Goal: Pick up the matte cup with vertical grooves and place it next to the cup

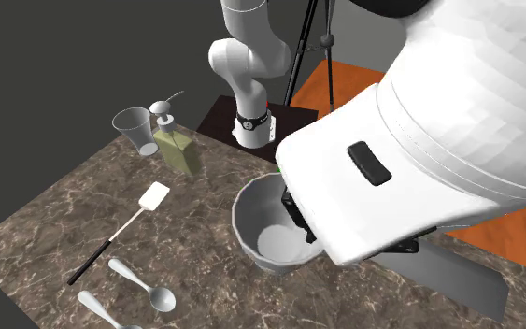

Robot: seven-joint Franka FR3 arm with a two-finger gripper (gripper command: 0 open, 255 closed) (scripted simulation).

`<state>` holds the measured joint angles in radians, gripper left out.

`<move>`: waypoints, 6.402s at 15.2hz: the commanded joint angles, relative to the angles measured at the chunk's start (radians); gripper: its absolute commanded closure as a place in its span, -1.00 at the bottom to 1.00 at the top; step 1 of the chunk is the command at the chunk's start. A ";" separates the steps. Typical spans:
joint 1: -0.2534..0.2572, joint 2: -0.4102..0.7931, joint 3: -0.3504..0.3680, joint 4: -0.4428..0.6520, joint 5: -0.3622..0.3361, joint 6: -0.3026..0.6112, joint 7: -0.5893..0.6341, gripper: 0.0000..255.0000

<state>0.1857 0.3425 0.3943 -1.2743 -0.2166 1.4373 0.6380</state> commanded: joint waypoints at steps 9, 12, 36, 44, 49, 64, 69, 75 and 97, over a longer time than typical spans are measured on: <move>-0.181 -0.268 -0.079 -0.348 0.073 0.125 -0.229 1.00; -0.222 -0.324 -0.113 -0.417 0.082 0.150 -0.301 1.00; -0.491 -0.429 -0.429 -0.558 0.037 0.278 -0.868 1.00; -0.579 -0.335 -0.528 -0.454 0.038 0.301 -1.055 1.00; -0.583 -0.332 -0.531 -0.505 0.036 0.355 -1.051 1.00; -0.586 -0.306 -0.534 -0.675 0.028 0.549 -1.022 1.00; -0.588 -0.287 -0.535 -0.720 0.026 0.612 -1.012 1.00; -0.590 -0.257 -0.537 -0.767 0.022 0.688 -1.001 1.00; -0.585 -0.248 -0.534 -0.780 0.021 0.709 -0.989 -1.00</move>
<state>-0.4019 0.1078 -0.1408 -2.0614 -0.1960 2.1679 -0.3512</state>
